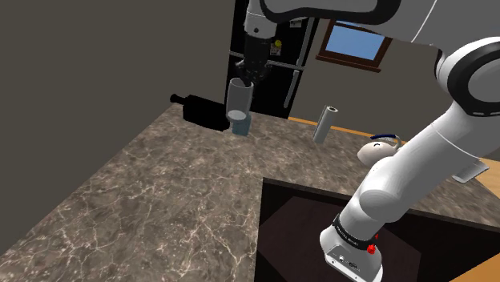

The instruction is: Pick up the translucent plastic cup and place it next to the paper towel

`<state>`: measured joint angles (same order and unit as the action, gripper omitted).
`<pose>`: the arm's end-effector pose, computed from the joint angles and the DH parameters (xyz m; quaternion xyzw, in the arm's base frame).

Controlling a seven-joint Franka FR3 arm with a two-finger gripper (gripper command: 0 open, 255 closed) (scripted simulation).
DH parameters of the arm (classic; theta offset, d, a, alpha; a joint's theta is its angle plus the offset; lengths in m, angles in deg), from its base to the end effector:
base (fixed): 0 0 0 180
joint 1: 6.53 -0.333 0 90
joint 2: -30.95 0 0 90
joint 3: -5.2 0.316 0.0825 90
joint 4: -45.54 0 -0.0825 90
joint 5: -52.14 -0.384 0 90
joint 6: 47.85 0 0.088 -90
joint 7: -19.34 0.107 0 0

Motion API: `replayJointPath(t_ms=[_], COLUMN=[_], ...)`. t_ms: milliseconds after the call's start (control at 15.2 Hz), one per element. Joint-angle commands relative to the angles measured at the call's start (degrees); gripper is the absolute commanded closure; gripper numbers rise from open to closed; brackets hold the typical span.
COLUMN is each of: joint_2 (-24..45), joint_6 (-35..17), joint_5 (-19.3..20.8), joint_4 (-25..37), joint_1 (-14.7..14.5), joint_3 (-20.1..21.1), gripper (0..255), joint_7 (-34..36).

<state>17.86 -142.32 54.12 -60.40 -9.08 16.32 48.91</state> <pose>0.4732 0.1218 0.6162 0.9894 -0.1392 0.0255 0.0320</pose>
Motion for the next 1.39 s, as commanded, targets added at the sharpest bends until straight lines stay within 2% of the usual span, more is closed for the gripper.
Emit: replayJointPath(t_ms=[0,462,858,1320], joint_2=[0.2,1.7,-2.5,-4.6], joint_6=[1.6,6.9,6.0,5.3], joint_5=[0.0,0.3,0.7,2.1], joint_4=[1.7,8.6,4.0,1.8], joint_1=[0.0,0.1,3.2,6.7], joint_3=[0.0,0.1,-5.4,-12.1], gripper=[255,255,255,255], joint_7=[-0.1,-0.2,-8.8,-18.7])
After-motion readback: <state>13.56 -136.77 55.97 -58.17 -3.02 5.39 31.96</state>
